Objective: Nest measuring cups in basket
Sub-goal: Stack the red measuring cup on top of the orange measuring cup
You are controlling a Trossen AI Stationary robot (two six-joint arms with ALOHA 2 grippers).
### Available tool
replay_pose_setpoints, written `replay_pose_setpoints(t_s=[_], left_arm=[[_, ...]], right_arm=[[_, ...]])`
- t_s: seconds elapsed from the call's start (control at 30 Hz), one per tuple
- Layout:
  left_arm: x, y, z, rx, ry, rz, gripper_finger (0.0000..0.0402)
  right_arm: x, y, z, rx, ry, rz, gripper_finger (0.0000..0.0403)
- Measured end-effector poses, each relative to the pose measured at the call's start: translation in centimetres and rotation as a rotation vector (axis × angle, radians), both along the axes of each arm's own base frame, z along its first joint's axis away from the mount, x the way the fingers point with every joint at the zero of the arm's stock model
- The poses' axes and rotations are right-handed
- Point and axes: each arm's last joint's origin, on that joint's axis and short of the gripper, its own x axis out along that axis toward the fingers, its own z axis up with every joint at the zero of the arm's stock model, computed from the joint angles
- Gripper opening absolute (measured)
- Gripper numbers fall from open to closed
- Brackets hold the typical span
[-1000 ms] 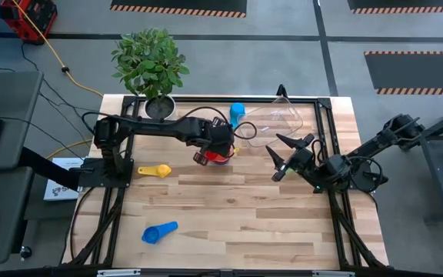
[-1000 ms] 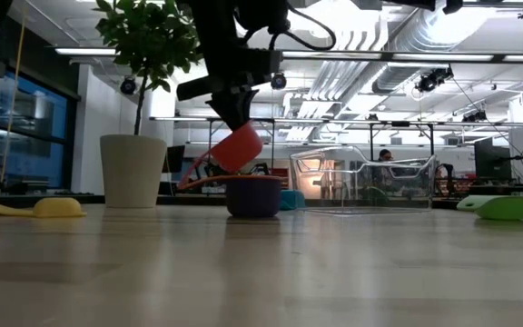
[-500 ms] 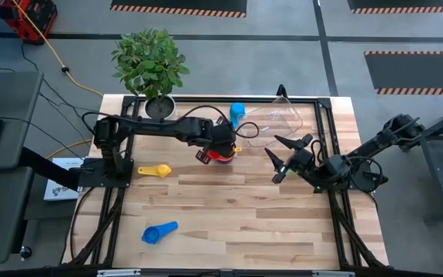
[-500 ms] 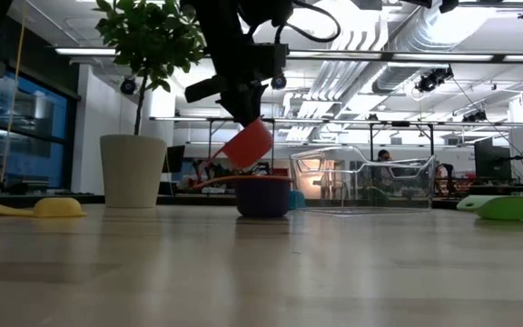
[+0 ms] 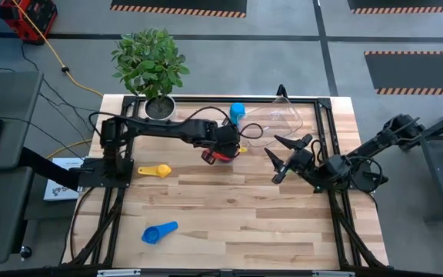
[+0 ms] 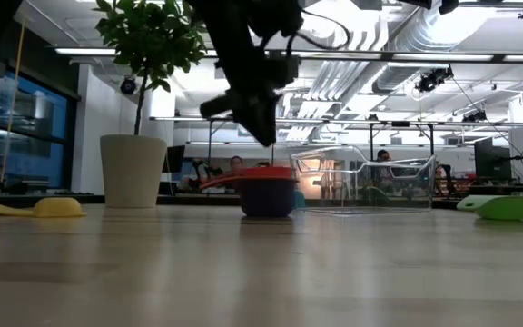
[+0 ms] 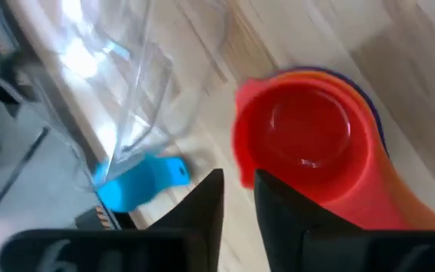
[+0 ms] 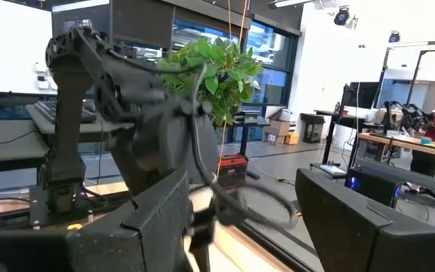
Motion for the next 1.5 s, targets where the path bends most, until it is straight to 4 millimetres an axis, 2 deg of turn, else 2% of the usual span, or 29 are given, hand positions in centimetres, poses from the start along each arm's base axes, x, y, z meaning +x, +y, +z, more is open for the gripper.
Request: replay_pose_setpoints(t_s=[0.13, 0.3, 0.5, 0.63, 0.8, 0.9, 1.0, 1.1, 1.23, 1.5], left_arm=[[0.1, 0.2, -0.7, 0.062, 0.032, 0.034, 0.0098], [-0.7, 0.0, 0.9, 0.041, -0.020, 0.115, 0.0128], [-3.8, 0.9, 5.0, -0.229, -0.178, 0.344, 0.0142], [-6.8, 1.5, 6.0, -0.401, -0.311, 0.460, 0.0142], [-10.5, 1.1, 3.4, -0.450, -0.558, 0.529, 0.0142], [-12.3, 0.9, 0.4, -0.435, -0.646, 0.575, 0.0140], [-13.1, 0.9, -2.6, -0.397, -0.638, 0.620, 0.0124], [-12.9, 1.2, -4.1, -0.296, -0.617, 0.689, 0.0087], [-11.8, 2.1, -5.2, -0.184, -0.606, 0.715, 0.0016], [-10.2, 3.2, -8.3, -0.250, -0.451, 0.693, 0.0002]], right_arm=[[0.1, -0.1, -0.1, -0.003, 0.008, -0.009, 0.0236], [0.2, -0.4, -0.2, -0.009, 0.023, -0.023, 0.0236], [0.4, -0.6, -0.4, -0.001, 0.029, -0.028, 0.0236], [0.4, -0.6, -0.4, -0.004, 0.034, -0.029, 0.0236], [0.4, -0.6, -0.4, -0.001, 0.031, -0.028, 0.0236], [0.4, -0.6, -0.4, 0.009, 0.019, -0.022, 0.0236], [0.6, -0.9, -0.4, 0.007, 0.012, -0.016, 0.0236], [0.7, -1.3, -0.4, 0.023, -0.008, -0.007, 0.0236], [1.0, -1.7, -0.5, 0.040, -0.016, 0.007, 0.0236], [1.3, -1.9, -1.0, 0.049, 0.008, 0.027, 0.0236]])
